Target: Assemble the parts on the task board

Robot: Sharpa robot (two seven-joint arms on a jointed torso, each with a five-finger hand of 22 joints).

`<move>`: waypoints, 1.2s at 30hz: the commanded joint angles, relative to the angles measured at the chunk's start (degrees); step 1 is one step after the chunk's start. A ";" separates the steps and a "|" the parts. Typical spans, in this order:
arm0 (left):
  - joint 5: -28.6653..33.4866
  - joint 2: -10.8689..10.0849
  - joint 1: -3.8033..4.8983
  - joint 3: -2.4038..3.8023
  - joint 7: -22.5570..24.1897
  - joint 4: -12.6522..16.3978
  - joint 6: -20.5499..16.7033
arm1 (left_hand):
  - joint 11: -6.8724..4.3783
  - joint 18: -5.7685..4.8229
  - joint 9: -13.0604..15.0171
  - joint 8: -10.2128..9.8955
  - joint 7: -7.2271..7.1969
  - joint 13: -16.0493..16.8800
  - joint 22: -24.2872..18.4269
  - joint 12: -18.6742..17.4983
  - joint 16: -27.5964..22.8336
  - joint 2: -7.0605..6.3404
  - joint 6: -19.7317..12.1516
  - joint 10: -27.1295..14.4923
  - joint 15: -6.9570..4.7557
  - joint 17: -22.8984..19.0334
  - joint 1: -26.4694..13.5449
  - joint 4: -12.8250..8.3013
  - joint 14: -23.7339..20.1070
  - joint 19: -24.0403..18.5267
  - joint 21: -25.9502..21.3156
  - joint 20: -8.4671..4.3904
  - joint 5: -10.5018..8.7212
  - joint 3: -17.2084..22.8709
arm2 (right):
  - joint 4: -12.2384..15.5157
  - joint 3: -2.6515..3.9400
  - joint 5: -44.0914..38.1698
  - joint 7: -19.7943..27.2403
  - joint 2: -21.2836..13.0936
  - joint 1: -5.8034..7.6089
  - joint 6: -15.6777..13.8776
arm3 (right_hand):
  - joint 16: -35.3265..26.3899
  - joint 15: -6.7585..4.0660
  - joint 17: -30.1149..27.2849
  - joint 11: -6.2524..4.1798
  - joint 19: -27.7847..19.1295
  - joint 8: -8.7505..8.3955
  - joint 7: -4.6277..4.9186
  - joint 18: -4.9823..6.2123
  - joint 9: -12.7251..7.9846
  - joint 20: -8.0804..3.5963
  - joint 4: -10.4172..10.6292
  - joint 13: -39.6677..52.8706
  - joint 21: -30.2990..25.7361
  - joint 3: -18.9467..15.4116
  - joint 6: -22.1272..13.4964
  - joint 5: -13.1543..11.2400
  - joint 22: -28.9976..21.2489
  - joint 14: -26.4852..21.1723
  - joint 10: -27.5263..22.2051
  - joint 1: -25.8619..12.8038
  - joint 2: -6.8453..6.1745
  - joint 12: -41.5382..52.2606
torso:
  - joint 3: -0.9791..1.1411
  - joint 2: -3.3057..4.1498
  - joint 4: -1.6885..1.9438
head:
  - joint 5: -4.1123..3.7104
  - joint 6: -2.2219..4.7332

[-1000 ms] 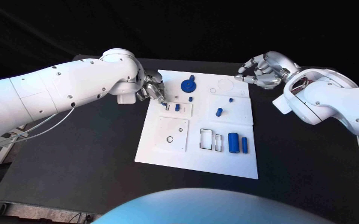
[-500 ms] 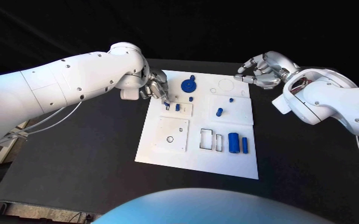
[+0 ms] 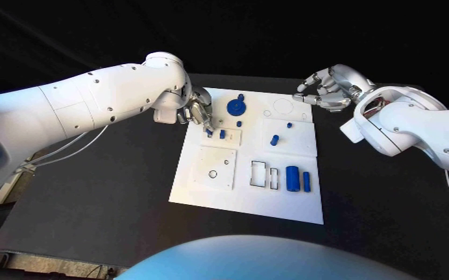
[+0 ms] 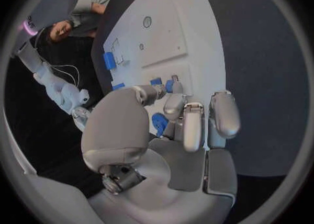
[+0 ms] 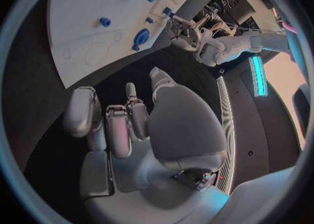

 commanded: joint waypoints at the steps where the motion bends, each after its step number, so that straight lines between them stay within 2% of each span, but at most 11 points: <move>1: -1.77 0.43 0.09 -0.10 0.95 -0.43 2.52 | 0.16 -0.90 -0.06 0.16 -0.45 0.08 0.00 -0.22 0.11 -0.05 0.89 -0.16 -0.32 10.85 0.38 -10.52 4.92 0.00 0.05 0.08 0.24 10.12 | -0.01 0.01 -0.48 0.08 0.07 -0.05 0.64 | -0.26 -0.10 5.87 -0.18 -0.21 0.29 0.01 0.92 0.04 -0.01 -0.04 2.97 -0.24 -0.19 -0.44 0.23 -0.07 3.80 -0.30 -0.29 0.14 -0.27 | 0.02 0.00 0.04 | -0.01 0.01; 6: -2.85 1.16 0.09 -0.43 1.31 -1.27 3.18 | 0.17 -0.90 -0.05 0.15 -0.44 -0.06 -0.02 -0.31 0.11 -0.10 0.90 -0.22 -0.31 10.85 0.40 -10.58 4.93 -0.02 0.05 0.08 0.24 10.11 | -0.02 0.01 -0.48 0.10 0.11 -0.06 0.60 | -0.26 -0.10 5.87 -0.18 -0.21 0.29 0.01 0.92 0.04 -0.01 -0.04 2.97 -0.24 -0.19 -0.44 0.23 -0.07 3.80 -0.30 -0.29 0.14 -0.27 | -0.03 0.04 0.02 | 0.01 0.01; 12: -3.54 1.88 0.09 -0.79 1.68 -2.11 3.14 | 0.17 -0.90 -0.05 0.14 -0.44 0.05 -0.01 -0.25 0.10 -0.12 0.91 -0.16 -0.31 10.83 0.42 -10.61 4.92 -0.02 0.05 0.08 0.24 10.11 | -0.02 0.01 -0.48 0.18 0.16 -0.06 0.54 | -0.28 -0.11 5.87 -0.19 -0.21 0.42 0.00 0.92 0.01 -0.03 -0.06 2.98 -0.33 -0.18 -0.51 0.30 -0.08 3.80 -0.28 -0.33 0.15 -0.25 | 0.00 0.05 -0.07 | 0.00 0.01; 20: -3.72 2.09 0.09 -0.90 1.74 -2.35 3.19 | 0.18 -0.90 -0.03 0.10 -0.42 0.09 -0.02 -0.23 0.10 -0.15 0.94 -0.11 -0.30 10.83 0.44 -10.68 4.92 -0.05 0.04 0.08 0.22 10.08 | -0.03 0.01 -0.48 0.17 0.18 -0.07 0.54 | -0.28 -0.11 5.87 -0.19 -0.21 0.42 0.00 0.92 0.01 -0.03 -0.06 2.98 -0.33 -0.18 -0.51 0.30 -0.08 3.80 -0.28 -0.33 0.15 -0.25 | 0.02 -0.01 0.06 | -0.10 0.01; 36: -3.35 1.88 0.09 -0.94 1.80 -2.16 3.78 | 0.19 -0.91 -0.03 0.06 -0.41 0.03 0.03 -0.28 0.12 -0.17 0.98 -0.11 -0.29 10.86 0.46 -10.74 4.93 -0.03 0.06 0.09 0.23 10.07 | -0.10 0.01 -0.48 0.19 0.24 -0.08 0.56 | -0.28 -0.11 5.87 -0.19 -0.21 0.42 0.00 0.92 0.01 -0.03 -0.06 2.98 -0.33 -0.18 -0.51 0.30 -0.08 3.80 -0.28 -0.33 0.15 -0.25 | 0.04 -0.01 0.05 | -0.01 0.01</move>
